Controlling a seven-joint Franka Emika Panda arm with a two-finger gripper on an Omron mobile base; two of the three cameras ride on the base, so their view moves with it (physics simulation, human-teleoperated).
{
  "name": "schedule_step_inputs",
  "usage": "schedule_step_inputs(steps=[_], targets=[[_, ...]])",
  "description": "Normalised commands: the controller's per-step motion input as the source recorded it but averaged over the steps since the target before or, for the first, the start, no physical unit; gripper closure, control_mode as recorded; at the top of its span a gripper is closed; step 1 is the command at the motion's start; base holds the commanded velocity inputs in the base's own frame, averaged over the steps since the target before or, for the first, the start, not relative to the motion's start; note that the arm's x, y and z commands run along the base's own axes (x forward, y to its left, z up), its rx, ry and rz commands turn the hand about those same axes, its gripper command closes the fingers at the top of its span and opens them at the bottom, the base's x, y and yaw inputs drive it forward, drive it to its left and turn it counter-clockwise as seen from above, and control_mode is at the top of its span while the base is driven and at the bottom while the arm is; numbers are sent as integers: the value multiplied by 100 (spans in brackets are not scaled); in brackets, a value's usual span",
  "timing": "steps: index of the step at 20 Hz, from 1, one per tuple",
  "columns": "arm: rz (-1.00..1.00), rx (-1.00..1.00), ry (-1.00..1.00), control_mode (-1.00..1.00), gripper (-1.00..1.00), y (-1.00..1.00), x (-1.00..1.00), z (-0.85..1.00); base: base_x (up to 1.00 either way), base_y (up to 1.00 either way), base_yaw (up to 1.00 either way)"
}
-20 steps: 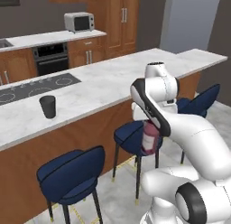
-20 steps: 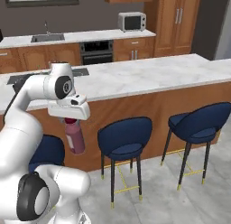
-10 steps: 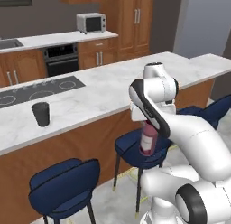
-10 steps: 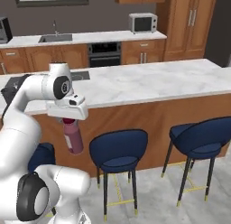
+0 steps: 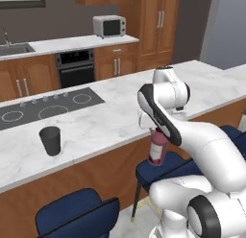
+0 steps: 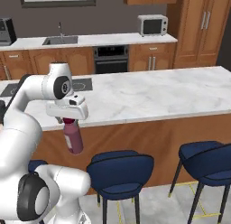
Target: There is a wine glass and glass cup on the dining counter. Place the wine bottle next to the wine glass and the juice bottle next to the glass cup.
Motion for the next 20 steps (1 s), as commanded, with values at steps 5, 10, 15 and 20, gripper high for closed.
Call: schedule_step_inputs(steps=[5,10,15,20], targets=[[0,0,0,100,100,0,0,0,61,0,17],[0,0,0,100,100,0,0,0,57,-2,27],[0,0,0,100,100,0,0,0,42,-8,44],[0,0,0,100,100,0,0,0,32,-3,35]])
